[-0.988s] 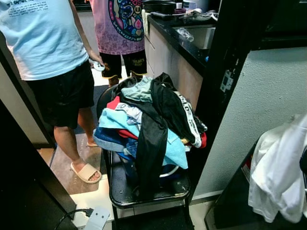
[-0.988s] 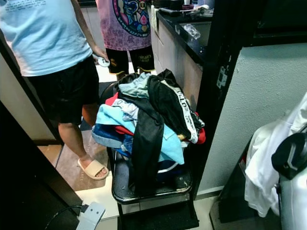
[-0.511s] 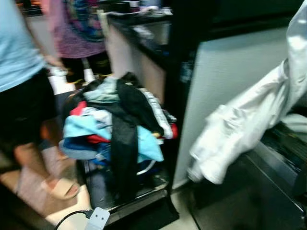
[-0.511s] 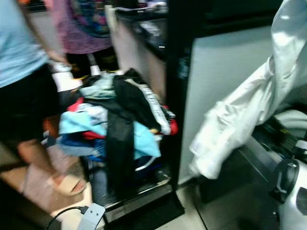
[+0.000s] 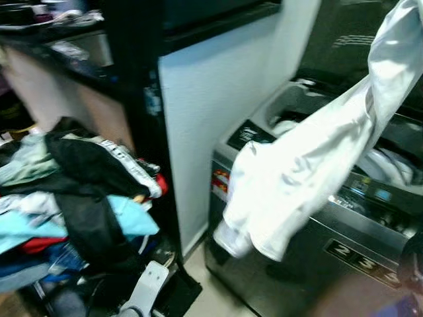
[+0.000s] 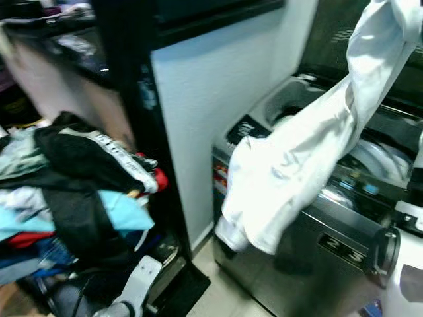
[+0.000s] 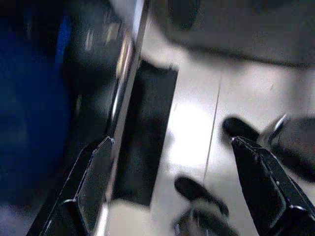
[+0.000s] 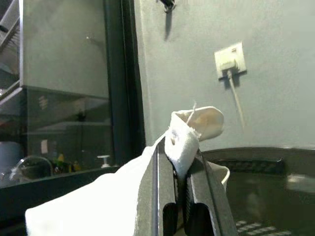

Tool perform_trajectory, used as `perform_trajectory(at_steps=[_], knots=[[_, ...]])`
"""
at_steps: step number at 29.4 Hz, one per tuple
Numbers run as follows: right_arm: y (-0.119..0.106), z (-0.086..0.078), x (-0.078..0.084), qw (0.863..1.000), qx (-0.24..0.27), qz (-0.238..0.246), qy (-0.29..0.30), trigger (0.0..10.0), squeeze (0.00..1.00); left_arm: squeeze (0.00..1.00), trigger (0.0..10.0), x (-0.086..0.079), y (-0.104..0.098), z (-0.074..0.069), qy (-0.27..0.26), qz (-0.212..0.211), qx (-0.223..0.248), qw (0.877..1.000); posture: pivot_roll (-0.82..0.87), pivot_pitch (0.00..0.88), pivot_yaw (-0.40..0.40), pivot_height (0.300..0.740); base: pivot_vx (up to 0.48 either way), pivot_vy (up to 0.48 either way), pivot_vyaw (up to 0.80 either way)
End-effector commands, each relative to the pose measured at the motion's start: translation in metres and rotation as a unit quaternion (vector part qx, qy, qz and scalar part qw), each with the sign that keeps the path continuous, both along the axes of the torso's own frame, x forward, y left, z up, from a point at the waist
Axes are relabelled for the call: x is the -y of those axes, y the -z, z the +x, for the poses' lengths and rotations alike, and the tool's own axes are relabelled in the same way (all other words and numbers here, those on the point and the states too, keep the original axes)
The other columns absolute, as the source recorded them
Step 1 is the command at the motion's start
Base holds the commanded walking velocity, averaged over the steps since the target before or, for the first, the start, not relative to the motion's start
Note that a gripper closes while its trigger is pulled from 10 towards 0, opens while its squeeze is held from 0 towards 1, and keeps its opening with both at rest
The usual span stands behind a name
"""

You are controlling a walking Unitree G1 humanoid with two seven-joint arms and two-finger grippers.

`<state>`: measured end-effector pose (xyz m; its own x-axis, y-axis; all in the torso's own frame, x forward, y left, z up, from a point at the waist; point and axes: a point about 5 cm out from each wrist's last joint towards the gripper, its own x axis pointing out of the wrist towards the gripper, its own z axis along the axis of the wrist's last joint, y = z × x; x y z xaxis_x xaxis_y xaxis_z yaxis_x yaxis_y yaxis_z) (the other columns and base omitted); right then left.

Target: Clothes washing

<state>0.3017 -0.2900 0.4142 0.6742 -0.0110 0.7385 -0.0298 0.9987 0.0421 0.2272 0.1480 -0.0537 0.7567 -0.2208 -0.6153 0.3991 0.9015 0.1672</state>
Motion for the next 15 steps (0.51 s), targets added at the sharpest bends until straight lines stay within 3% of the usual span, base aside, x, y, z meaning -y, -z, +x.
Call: perform_trajectory(at_steps=[1, 2, 7, 10, 12, 13, 14, 15], knots=[[0.002, 0.003, -0.013, 1.0, -0.003, -0.018, -0.024, 0.0, 0.0, 0.0, 10.0, 0.006, -0.007, 0.007, 0.009, -0.014, 0.025, 1.0, 0.07, 0.013, -0.019, 0.74, 0.0, 0.0, -0.8], [0.007, 0.007, -0.023, 0.999, -0.011, -0.021, -0.038, 0.0, 0.0, 0.0, 10.0, 0.013, -0.018, 0.019, 0.026, -0.031, 0.059, 0.997, 0.07, 0.012, -0.022, 0.74, 0.0, 0.0, -0.8], [0.015, 0.014, -0.038, 0.997, -0.023, -0.018, -0.067, 0.0, 0.0, 0.0, 10.0, 0.028, -0.033, 0.032, 0.071, -0.053, 0.104, 0.991, 0.07, 0.011, -0.024, 0.74, 0.0, 0.0, -0.8], [0.025, 0.02, -0.075, 0.987, -0.032, -0.043, -0.15, 0.0, 0.0, 0.0, 10.0, 0.058, -0.054, 0.039, 0.186, -0.099, 0.152, 0.966, 0.07, 0.01, -0.027, 0.74, 0.0, 0.0, -0.8], [0.025, 0.02, -0.075, 0.987, -0.032, -0.043, -0.15, 0.0, 0.0, 0.0, 10.0, 0.058, -0.054, 0.039, 0.186, -0.099, 0.152, 0.966, 0.07, 0.01, -0.027, 0.74, 0.0, 0.0, -0.8], [0.027, 0.02, -0.083, 0.984, -0.033, -0.051, -0.169, 0.0, 0.0, 0.0, 10.0, 0.064, -0.059, 0.04, 0.207, -0.112, 0.162, 0.958, 0.07, 0.01, -0.027, 0.74, 0.0, 0.0, -0.8], [0.03, 0.018, -0.099, 0.975, -0.031, -0.074, -0.209, 0.0, 0.0, 0.0, 10.0, 0.077, -0.077, 0.048, 0.239, -0.138, 0.2, 0.94, 0.07, 0.012, -0.033, 0.74, 0.0, 0.0, -0.79], [0.03, 0.018, -0.099, 0.975, -0.031, -0.074, -0.209, 0.0, 0.0, 0.0, 10.0, 0.077, -0.077, 0.048, 0.239, -0.138, 0.2, 0.94, 0.07, 0.012, -0.033, 0.74, 0.0, 0.0, -0.79]])
